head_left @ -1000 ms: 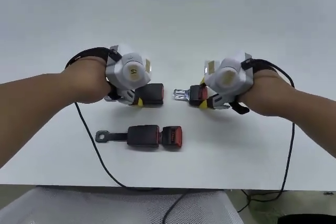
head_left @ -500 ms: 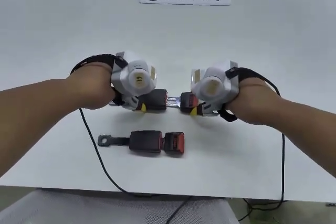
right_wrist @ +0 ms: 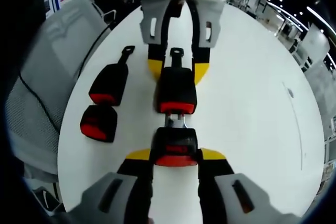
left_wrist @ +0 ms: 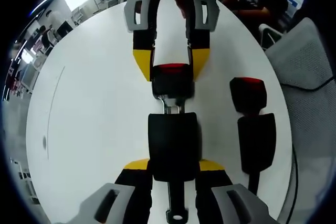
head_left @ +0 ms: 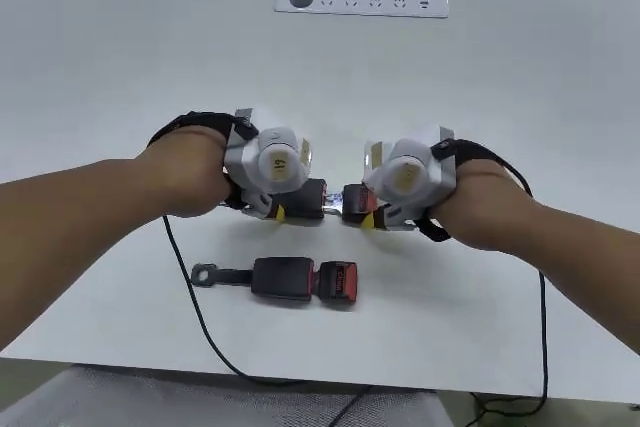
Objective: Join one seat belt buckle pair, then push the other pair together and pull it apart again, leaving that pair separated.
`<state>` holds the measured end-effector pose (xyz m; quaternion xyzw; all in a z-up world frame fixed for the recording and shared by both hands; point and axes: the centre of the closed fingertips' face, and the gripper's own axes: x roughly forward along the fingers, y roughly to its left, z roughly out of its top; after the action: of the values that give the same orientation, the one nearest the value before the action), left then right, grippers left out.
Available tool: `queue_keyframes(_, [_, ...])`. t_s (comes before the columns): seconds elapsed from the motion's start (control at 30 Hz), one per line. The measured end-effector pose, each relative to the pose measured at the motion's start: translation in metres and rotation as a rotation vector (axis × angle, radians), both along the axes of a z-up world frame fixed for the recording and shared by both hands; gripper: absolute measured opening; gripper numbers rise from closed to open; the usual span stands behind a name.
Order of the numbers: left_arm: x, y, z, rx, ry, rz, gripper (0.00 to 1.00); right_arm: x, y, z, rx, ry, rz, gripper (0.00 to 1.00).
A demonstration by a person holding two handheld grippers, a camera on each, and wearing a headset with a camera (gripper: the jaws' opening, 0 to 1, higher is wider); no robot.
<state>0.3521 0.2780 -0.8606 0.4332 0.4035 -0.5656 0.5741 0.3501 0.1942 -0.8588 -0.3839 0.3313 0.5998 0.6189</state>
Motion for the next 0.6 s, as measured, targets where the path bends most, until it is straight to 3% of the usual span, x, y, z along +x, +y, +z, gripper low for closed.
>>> queue_keyframes(0.33, [0.000, 0.003, -0.001, -0.016, 0.003, 0.019, 0.31, 0.001, 0.006, 0.000, 0.004, 0.009, -0.020, 0.31])
queue_keyframes(0.6, [0.000, 0.003, -0.003, -0.002, -0.003, 0.008, 0.30, 0.000, 0.017, 0.001, 0.020, 0.014, -0.030, 0.30])
